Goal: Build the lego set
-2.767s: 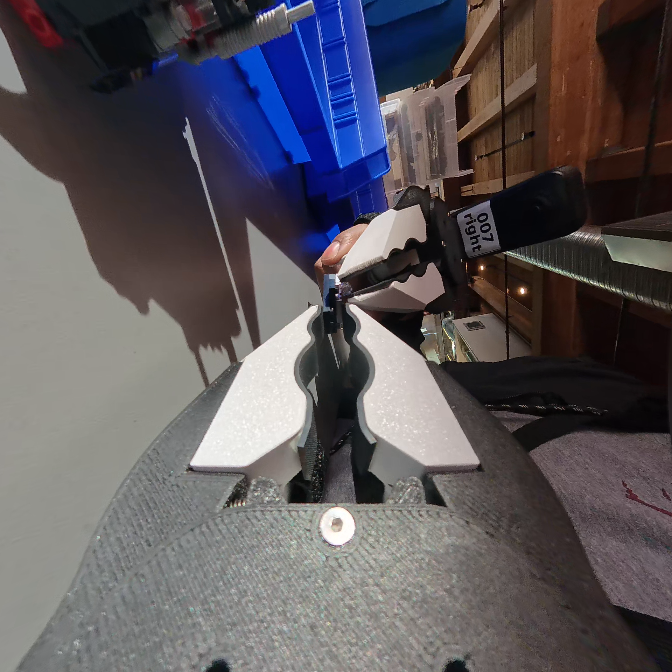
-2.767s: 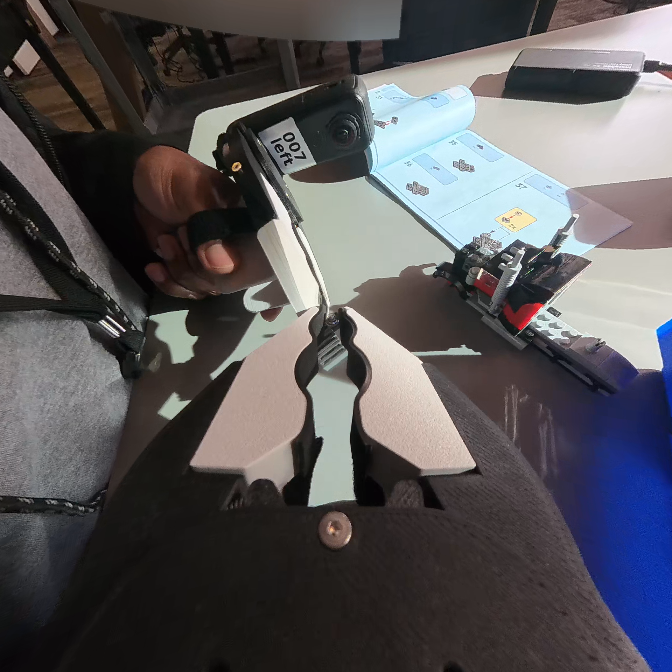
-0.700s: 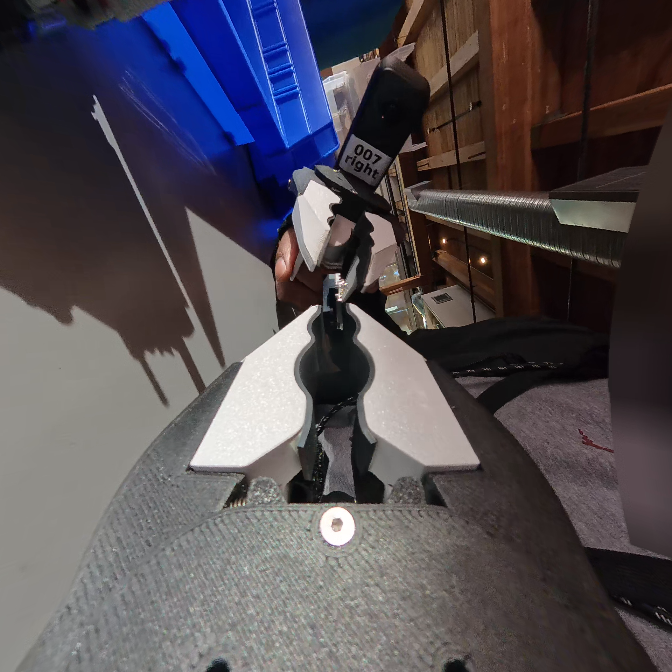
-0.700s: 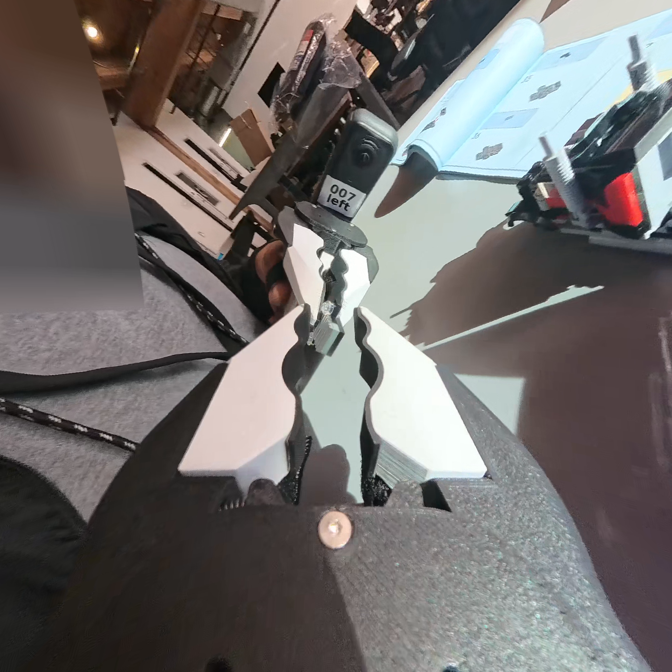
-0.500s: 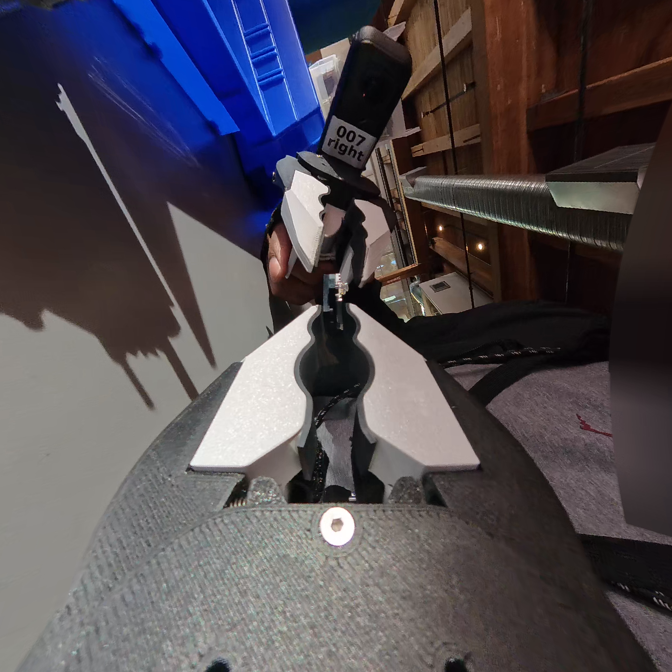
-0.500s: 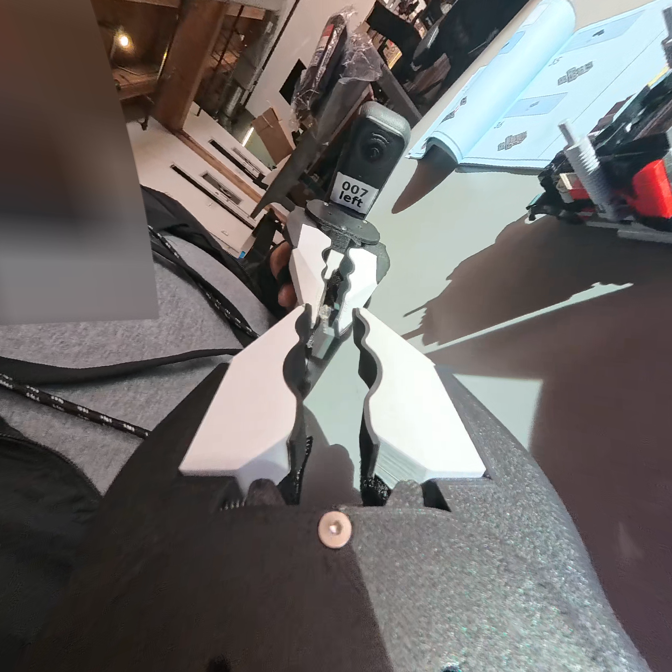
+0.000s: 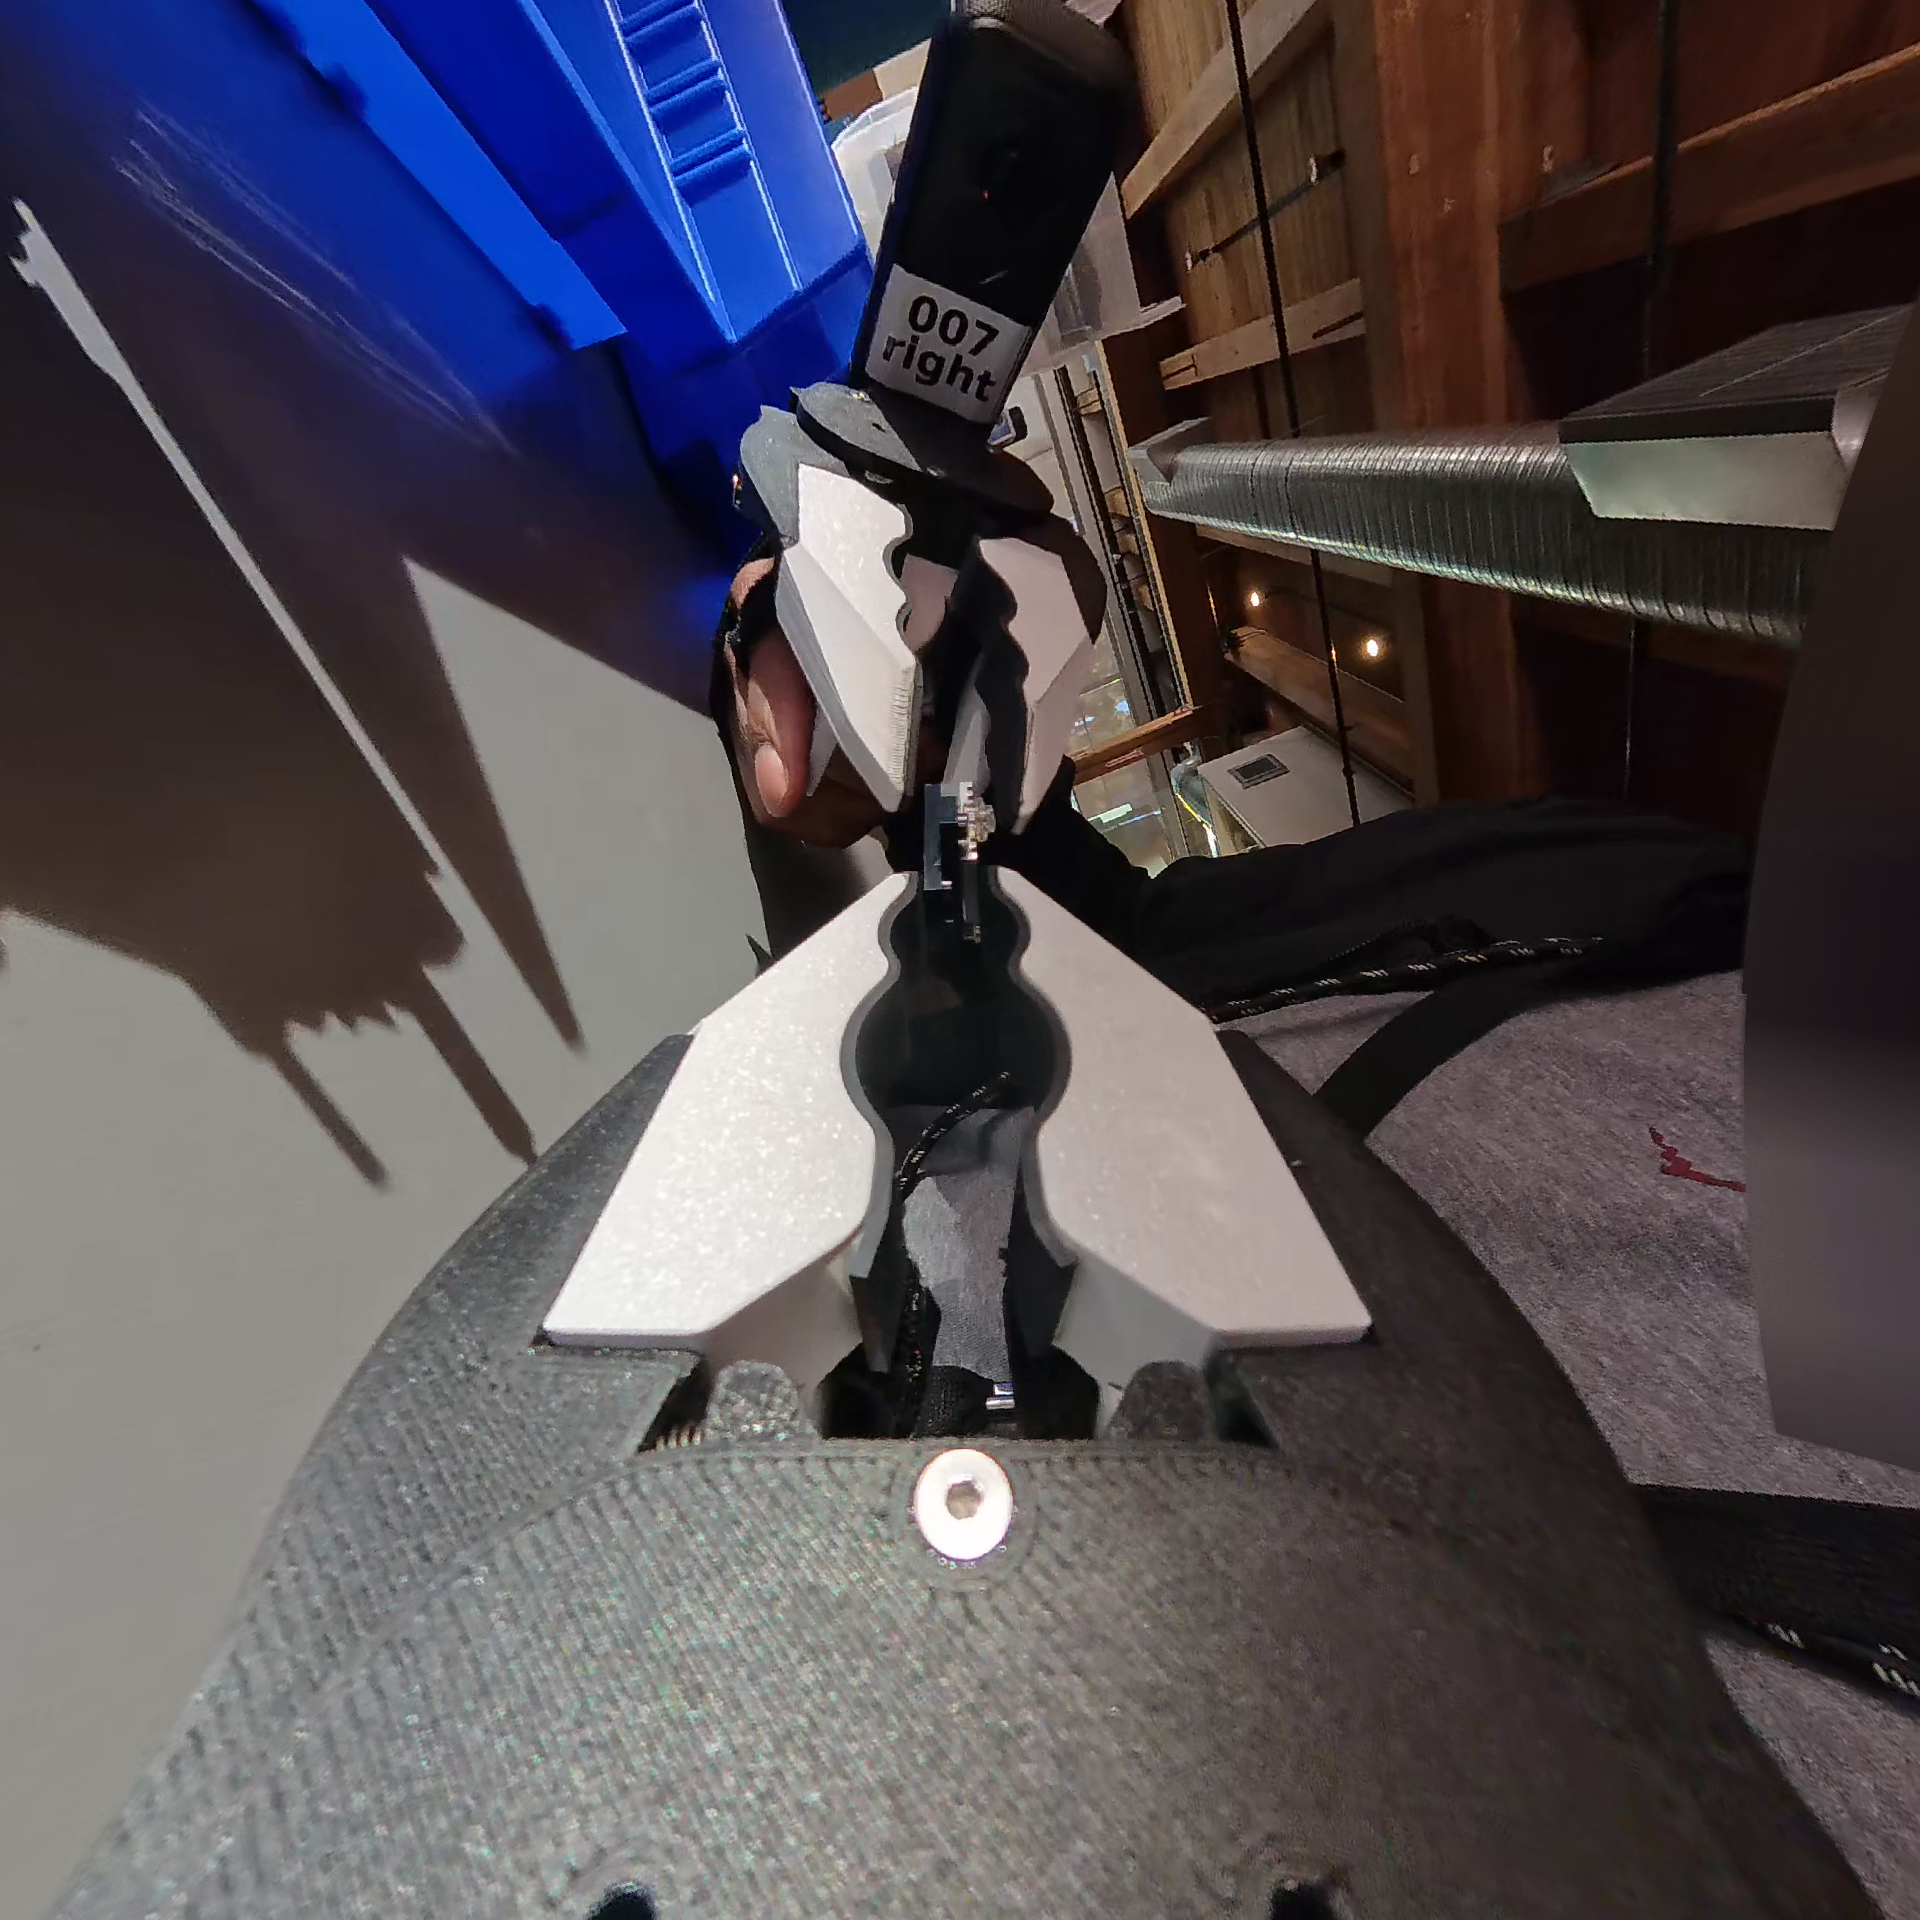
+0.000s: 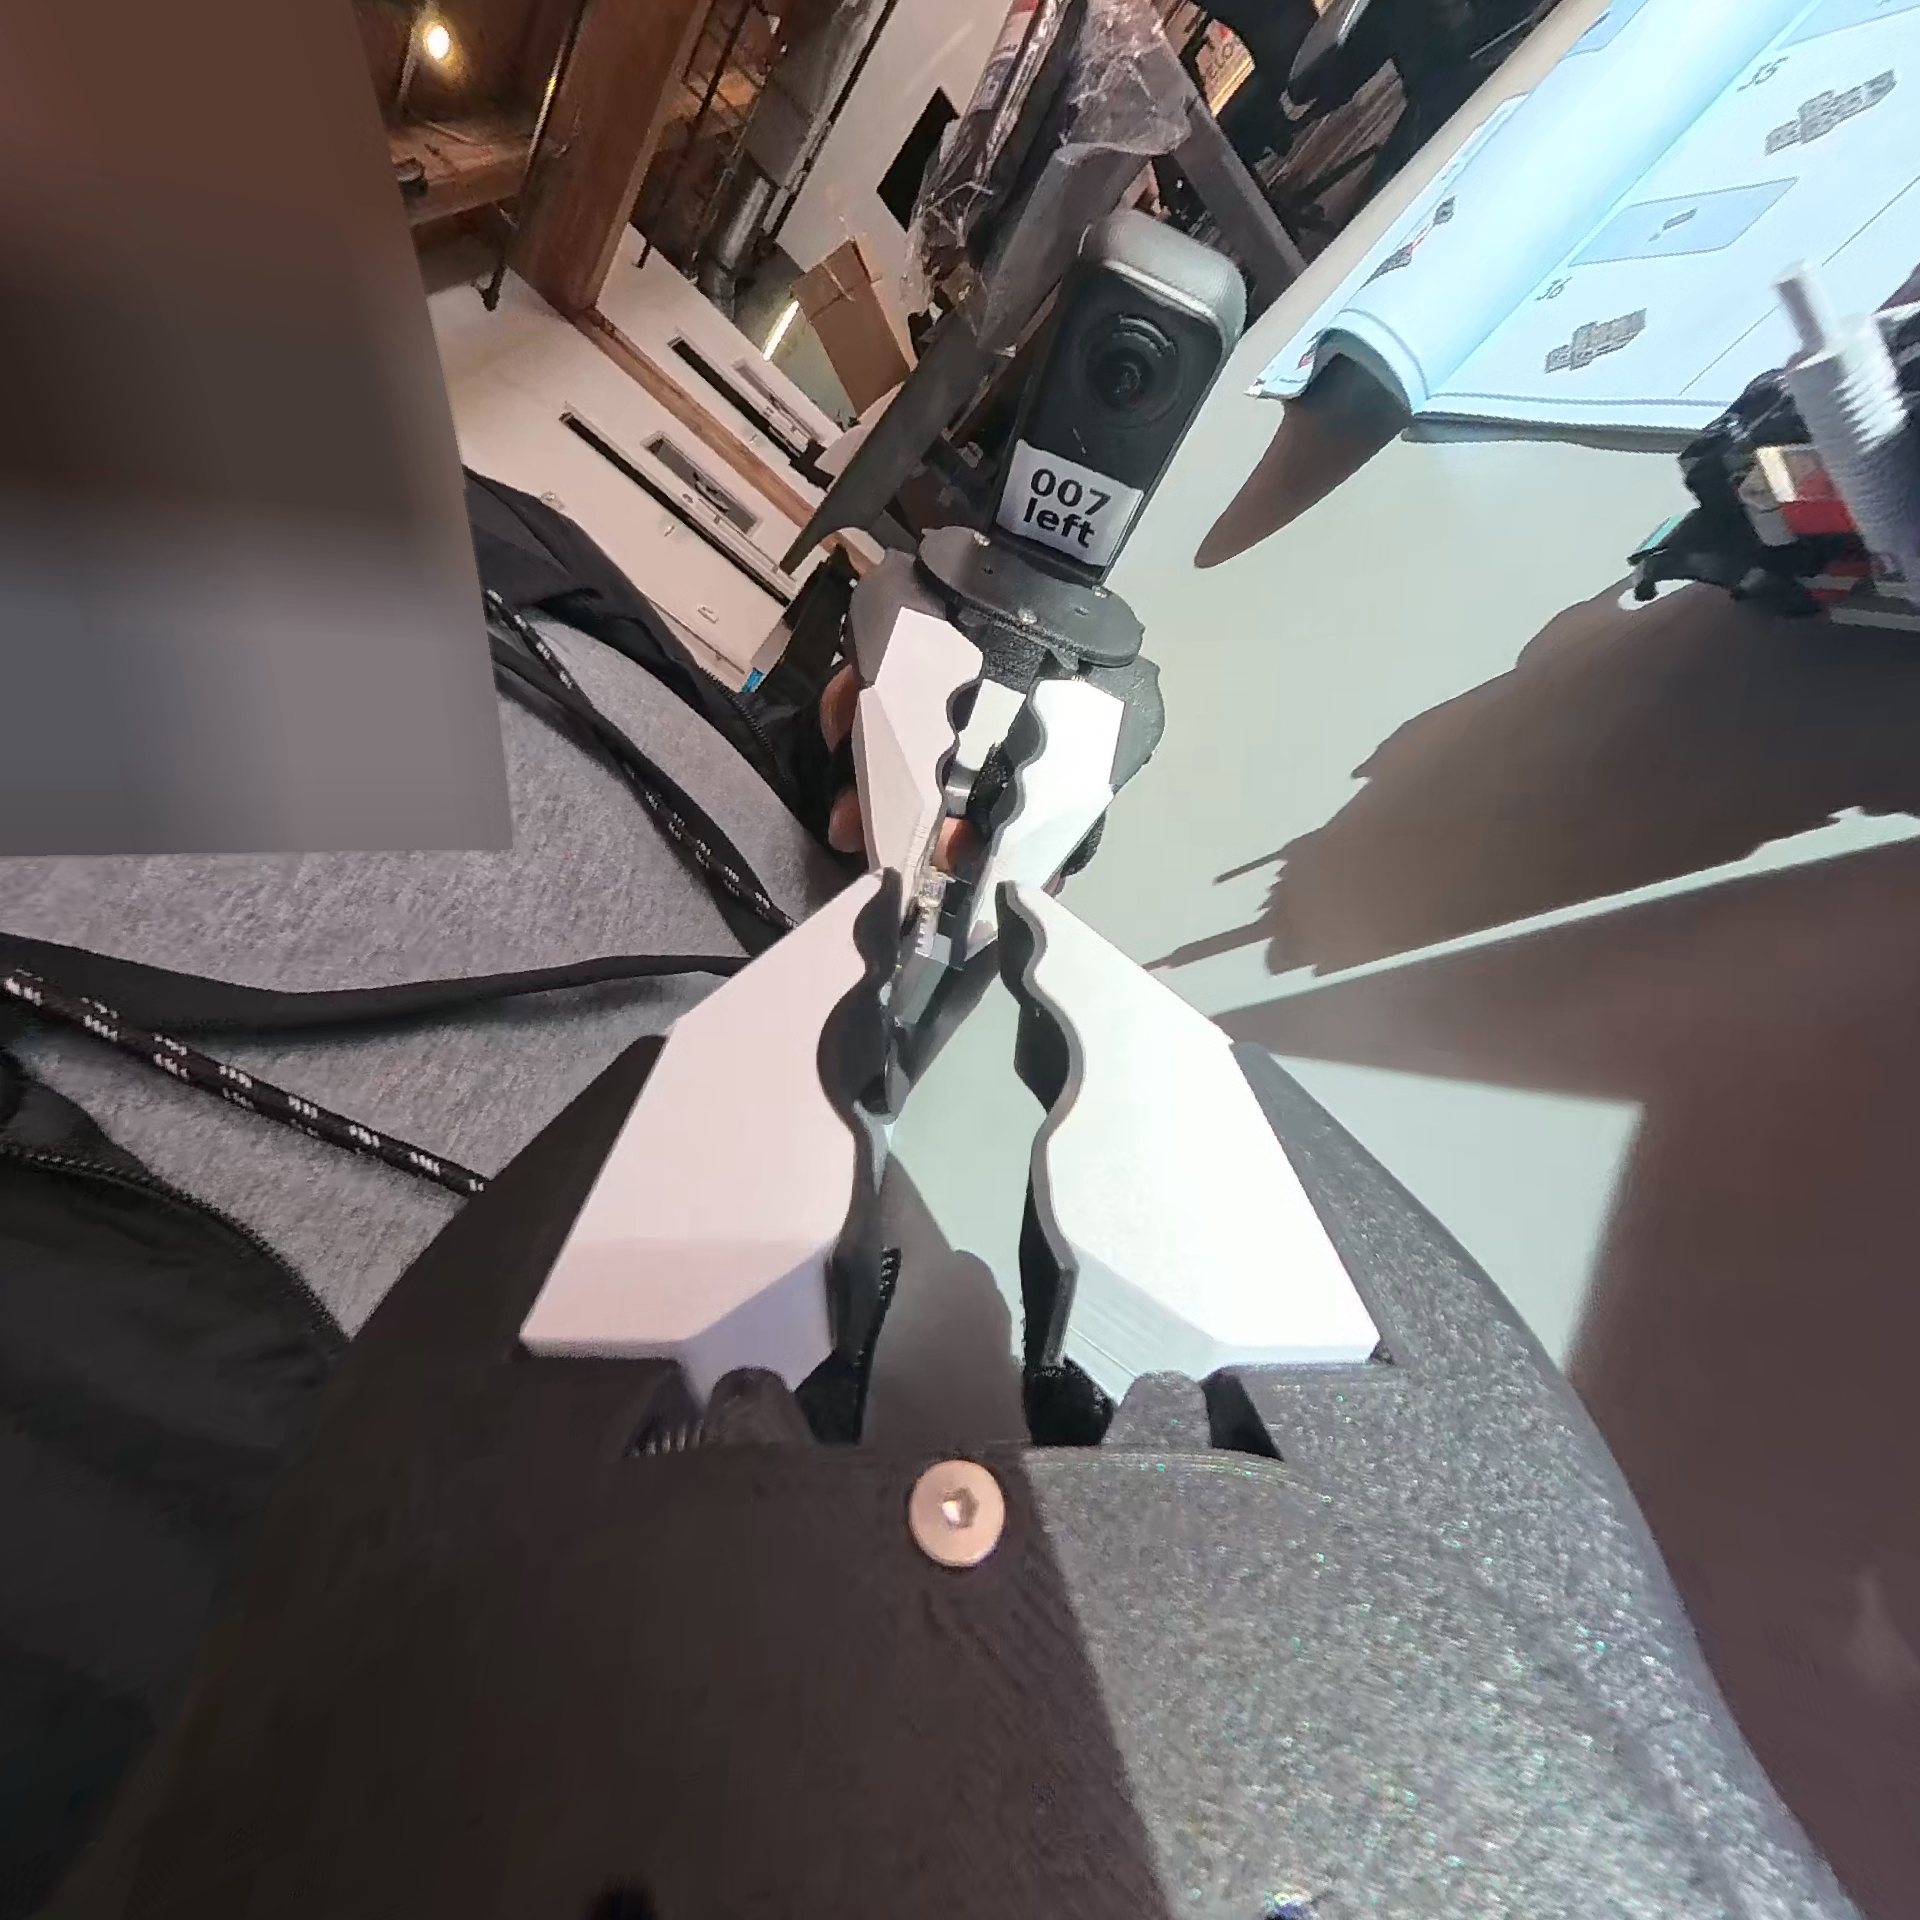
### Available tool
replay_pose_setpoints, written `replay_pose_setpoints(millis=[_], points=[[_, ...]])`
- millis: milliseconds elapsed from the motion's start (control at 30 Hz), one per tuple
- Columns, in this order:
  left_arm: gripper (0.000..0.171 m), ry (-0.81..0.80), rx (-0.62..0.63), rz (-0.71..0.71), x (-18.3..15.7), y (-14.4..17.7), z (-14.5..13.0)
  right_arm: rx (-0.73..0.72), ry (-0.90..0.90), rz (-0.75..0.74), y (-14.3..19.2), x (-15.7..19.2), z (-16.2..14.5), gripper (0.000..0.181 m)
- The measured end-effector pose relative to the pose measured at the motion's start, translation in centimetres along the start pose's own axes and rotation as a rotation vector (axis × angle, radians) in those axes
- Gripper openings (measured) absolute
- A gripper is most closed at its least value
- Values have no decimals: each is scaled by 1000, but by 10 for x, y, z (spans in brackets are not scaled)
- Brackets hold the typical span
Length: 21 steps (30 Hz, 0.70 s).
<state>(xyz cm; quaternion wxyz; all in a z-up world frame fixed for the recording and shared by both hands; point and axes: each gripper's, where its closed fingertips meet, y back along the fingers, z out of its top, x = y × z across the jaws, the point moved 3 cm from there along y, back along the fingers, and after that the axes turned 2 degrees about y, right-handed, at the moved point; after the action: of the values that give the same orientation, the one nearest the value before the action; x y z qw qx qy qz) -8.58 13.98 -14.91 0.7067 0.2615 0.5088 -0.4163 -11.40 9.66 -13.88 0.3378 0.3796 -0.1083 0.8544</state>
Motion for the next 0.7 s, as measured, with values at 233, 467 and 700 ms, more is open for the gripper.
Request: replay_pose_setpoints(millis=[233,467,700], points=[[10,-15,10,4,-1,-1,-2,6,-6,12,0,1,-1,18],[10,-35,23,21,-1,-2,-4,31,0,20,-3,2,-4,14],[10,-81,30,61,1,-2,-5,47,-1,17,-4,2,-6,11]])
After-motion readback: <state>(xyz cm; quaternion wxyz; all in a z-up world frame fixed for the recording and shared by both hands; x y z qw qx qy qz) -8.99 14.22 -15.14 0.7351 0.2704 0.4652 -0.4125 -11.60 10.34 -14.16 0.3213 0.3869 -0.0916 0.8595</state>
